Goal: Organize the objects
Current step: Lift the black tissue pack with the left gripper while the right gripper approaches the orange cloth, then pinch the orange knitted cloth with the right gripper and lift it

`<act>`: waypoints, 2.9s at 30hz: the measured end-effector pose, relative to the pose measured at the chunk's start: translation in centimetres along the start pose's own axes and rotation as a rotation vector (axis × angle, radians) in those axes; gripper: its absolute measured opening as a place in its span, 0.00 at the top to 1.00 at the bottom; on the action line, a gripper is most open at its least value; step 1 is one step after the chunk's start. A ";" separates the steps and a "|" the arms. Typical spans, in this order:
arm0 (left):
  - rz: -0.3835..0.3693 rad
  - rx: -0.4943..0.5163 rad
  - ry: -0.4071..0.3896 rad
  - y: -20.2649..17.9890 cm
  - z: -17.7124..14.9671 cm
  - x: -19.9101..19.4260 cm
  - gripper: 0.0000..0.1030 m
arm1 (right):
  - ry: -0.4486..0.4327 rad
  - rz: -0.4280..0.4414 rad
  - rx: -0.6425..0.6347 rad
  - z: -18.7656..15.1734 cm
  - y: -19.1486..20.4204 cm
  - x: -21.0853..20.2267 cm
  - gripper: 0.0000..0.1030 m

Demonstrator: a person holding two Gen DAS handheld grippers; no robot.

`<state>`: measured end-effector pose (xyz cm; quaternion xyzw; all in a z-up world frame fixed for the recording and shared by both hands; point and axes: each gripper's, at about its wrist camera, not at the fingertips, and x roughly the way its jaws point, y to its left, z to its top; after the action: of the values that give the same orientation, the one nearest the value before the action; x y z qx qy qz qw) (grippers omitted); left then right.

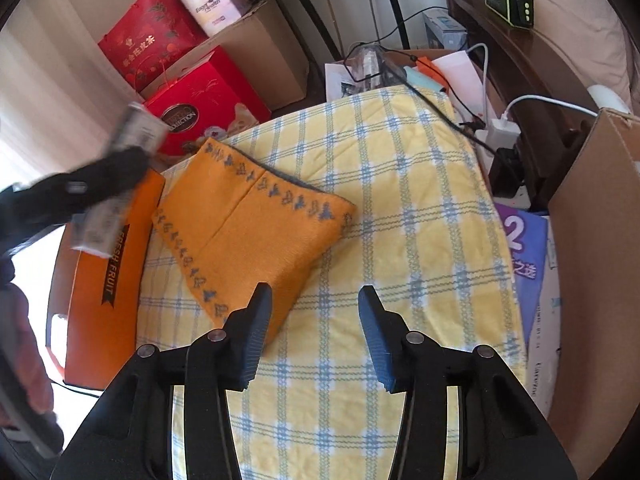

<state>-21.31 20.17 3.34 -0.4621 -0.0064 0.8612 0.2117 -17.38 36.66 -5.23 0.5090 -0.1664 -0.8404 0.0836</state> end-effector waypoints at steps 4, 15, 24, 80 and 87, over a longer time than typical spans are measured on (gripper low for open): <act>0.011 0.040 -0.040 -0.1 -0.1 -3.6 0.51 | -0.003 0.026 0.028 -0.1 0.4 1.0 0.54; 0.025 0.066 -0.028 3.3 -2.3 -8.7 0.51 | 0.009 0.054 0.068 0.0 1.8 3.0 0.40; 0.019 0.043 -0.032 6.4 -5.1 -10.5 0.51 | 0.009 -0.045 0.014 0.3 3.4 3.6 0.85; -0.047 -0.021 -0.024 11.3 -9.2 -12.0 0.51 | -0.034 -0.142 -0.126 2.9 8.2 0.8 0.61; -0.061 -0.016 -0.022 11.0 -9.4 -11.8 0.51 | 0.002 -0.193 0.013 2.4 3.5 0.5 0.48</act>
<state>-12.07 4.08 5.07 -0.4538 -0.0297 0.8594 0.2338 -19.80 33.66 -3.37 0.5238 -0.1219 -0.8431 -0.0009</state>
